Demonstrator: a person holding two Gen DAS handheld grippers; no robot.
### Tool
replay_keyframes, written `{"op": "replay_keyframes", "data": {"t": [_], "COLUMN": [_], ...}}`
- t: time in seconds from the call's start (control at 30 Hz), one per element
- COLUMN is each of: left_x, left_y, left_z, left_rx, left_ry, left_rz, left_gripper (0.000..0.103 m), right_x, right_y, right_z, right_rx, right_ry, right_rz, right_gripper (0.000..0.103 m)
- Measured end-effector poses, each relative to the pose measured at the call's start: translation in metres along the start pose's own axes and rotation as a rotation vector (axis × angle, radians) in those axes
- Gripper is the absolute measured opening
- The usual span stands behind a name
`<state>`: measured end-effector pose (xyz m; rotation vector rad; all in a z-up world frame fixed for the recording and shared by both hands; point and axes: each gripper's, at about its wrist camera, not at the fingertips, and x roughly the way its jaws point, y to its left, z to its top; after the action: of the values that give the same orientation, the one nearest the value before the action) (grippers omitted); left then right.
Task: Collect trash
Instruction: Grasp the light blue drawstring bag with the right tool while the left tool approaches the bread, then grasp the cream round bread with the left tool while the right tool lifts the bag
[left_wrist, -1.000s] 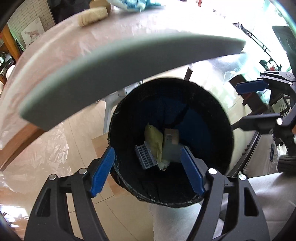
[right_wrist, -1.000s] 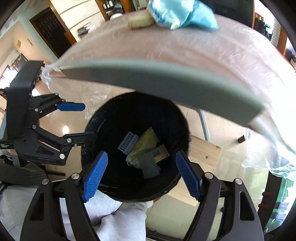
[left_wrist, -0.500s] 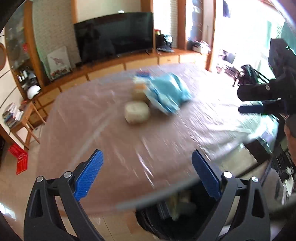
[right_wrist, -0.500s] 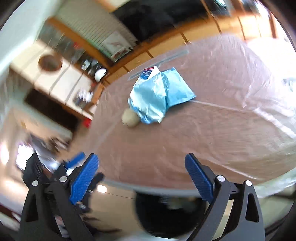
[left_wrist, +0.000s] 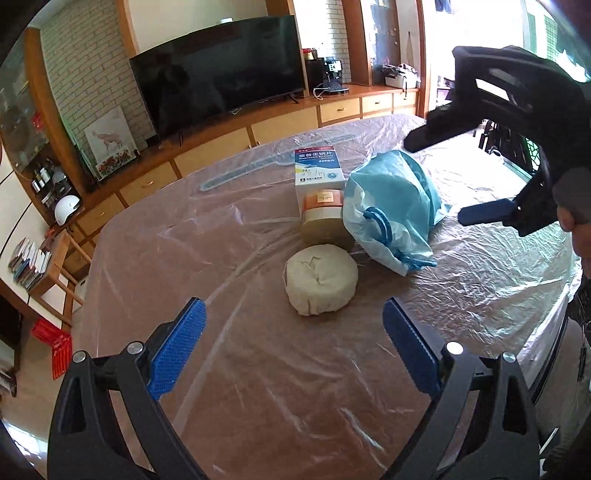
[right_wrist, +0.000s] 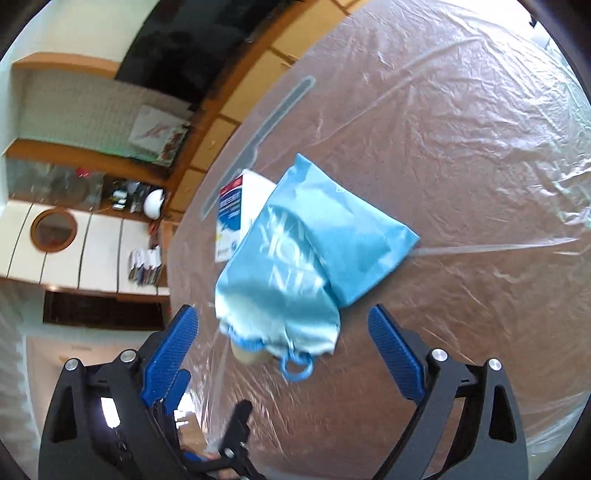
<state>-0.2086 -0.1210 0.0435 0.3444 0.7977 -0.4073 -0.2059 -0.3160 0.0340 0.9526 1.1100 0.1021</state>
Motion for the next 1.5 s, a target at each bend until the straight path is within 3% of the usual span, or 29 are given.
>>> {"op": "replay_keyframes", "data": {"t": [0.13, 0.27, 0.5, 0.73, 0.87, 0.93, 1.23, 1.5], "left_x": [0.006, 0.016, 0.029, 0.037, 0.039, 0.041, 0.047, 0.051], "left_y": [0.001, 0.0, 0.004, 0.011, 0.011, 0.012, 0.013, 0.009], "left_z": [0.005, 0.011, 0.014, 0.019, 0.017, 0.017, 0.02, 0.019], "left_rx": [0.018, 0.048, 0.069, 0.067, 0.07, 0.076, 0.064, 0.063], "left_ry": [-0.005, -0.006, 0.005, 0.006, 0.008, 0.012, 0.015, 0.024], "left_rz": [-0.027, -0.041, -0.072, -0.097, -0.107, -0.109, -0.124, -0.13], "left_gripper": [0.097, 0.097, 0.097, 0.097, 0.097, 0.097, 0.097, 0.097], "right_x": [0.02, 0.029, 0.036, 0.056, 0.062, 0.062, 0.042, 0.051], "right_y": [0.002, 0.011, 0.03, 0.029, 0.032, 0.033, 0.036, 0.037], "right_z": [0.007, 0.014, 0.031, 0.039, 0.042, 0.043, 0.045, 0.042], "right_rx": [0.092, 0.097, -0.032, -0.008, -0.055, -0.09, -0.207, -0.226], "right_ry": [0.003, -0.022, -0.077, -0.068, -0.071, -0.073, -0.106, -0.102], "right_rz": [0.003, -0.037, -0.226, -0.2, -0.208, -0.222, -0.35, -0.363], "right_gripper": [0.087, 0.087, 0.087, 0.087, 0.073, 0.071, 0.075, 0.079]}}
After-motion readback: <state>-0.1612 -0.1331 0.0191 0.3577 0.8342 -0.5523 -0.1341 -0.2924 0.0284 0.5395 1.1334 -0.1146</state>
